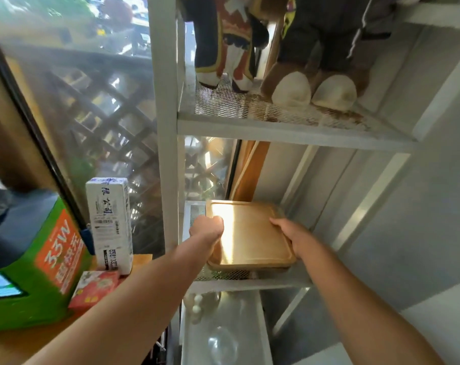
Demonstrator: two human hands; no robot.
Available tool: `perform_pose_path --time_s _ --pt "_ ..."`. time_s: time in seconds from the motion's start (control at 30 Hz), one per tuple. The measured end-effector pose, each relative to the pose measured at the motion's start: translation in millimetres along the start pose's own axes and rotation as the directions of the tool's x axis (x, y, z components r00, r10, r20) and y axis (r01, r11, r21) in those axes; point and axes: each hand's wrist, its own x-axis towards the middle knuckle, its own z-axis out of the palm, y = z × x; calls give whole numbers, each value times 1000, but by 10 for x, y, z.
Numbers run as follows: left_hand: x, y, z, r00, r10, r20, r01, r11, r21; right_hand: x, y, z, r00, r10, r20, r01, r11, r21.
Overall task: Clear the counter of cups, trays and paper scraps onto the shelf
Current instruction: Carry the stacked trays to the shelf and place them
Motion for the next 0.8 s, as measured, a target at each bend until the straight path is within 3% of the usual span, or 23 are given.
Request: perform_pose_path --time_s 0.37,0.8 --pt "127 -77 23 995 -29 -99 44 988 149 53 46 44 996 -75 -51 71 994 -87" --pt "203 -283 44 990 25 -137 -20 999 40 147 270 99 974 -190 -127 171 975 -144"
